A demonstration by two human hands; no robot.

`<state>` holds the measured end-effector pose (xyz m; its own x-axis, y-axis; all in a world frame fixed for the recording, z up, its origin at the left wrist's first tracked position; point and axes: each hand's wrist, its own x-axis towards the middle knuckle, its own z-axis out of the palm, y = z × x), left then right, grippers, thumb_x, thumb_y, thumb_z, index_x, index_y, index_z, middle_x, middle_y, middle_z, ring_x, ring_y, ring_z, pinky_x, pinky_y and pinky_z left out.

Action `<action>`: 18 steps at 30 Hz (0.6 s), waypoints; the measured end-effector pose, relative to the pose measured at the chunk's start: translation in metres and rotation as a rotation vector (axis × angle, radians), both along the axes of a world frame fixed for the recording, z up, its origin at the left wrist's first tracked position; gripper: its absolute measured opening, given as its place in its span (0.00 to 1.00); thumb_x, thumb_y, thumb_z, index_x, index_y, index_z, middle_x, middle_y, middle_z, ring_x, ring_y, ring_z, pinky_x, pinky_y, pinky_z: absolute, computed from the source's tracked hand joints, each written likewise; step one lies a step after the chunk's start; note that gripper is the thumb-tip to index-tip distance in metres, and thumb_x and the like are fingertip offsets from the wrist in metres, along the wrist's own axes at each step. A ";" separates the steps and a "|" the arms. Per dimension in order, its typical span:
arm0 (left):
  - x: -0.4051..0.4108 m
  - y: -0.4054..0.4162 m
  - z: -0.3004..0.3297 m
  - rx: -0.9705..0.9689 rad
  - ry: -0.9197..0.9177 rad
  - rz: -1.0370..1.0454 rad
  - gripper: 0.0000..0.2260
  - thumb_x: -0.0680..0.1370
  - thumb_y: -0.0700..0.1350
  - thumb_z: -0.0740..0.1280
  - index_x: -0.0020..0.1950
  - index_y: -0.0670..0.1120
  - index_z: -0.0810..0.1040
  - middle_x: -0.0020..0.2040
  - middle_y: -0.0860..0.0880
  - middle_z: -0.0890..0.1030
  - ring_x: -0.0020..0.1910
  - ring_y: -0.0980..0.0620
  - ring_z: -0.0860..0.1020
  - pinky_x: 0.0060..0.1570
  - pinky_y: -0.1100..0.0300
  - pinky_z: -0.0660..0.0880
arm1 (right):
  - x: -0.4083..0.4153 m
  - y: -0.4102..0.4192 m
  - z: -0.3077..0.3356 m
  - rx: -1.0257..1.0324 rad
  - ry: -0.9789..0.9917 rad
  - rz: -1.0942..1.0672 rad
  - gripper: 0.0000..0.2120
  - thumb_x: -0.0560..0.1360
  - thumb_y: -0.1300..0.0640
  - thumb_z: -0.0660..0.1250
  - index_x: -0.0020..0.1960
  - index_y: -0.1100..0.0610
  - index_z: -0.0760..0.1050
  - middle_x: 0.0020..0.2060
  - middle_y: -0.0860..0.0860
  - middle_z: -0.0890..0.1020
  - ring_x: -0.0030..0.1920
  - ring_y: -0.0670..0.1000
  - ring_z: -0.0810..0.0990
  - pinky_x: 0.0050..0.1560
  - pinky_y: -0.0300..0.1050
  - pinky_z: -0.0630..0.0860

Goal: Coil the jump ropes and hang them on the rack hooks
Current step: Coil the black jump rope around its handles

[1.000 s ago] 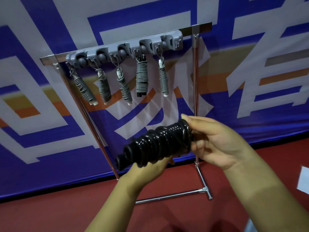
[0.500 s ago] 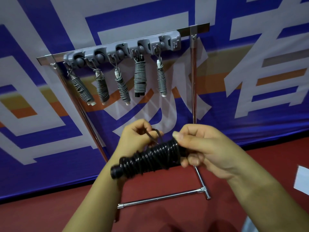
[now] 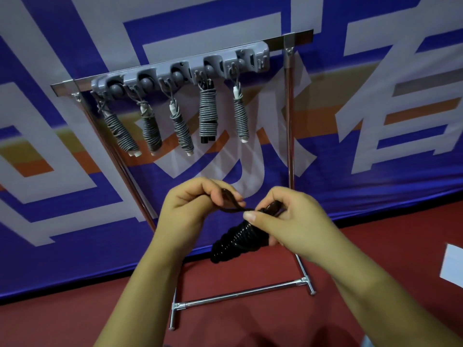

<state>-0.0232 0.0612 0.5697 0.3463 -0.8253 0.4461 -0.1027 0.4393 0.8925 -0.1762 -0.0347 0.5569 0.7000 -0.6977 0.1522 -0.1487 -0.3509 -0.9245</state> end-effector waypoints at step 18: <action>-0.050 -0.003 -0.005 -0.105 -0.210 0.411 0.09 0.73 0.43 0.70 0.50 0.57 0.79 0.48 0.56 0.83 0.49 0.56 0.82 0.46 0.63 0.78 | 0.010 0.014 0.009 0.368 -0.517 -0.224 0.14 0.71 0.53 0.72 0.40 0.62 0.71 0.21 0.52 0.75 0.21 0.47 0.73 0.24 0.37 0.70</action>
<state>-0.0736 0.0583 0.5646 0.5278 -0.5856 0.6151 -0.4604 0.4113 0.7867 -0.1666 -0.0212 0.5659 0.4328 -0.8883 0.1535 0.3130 -0.0116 -0.9497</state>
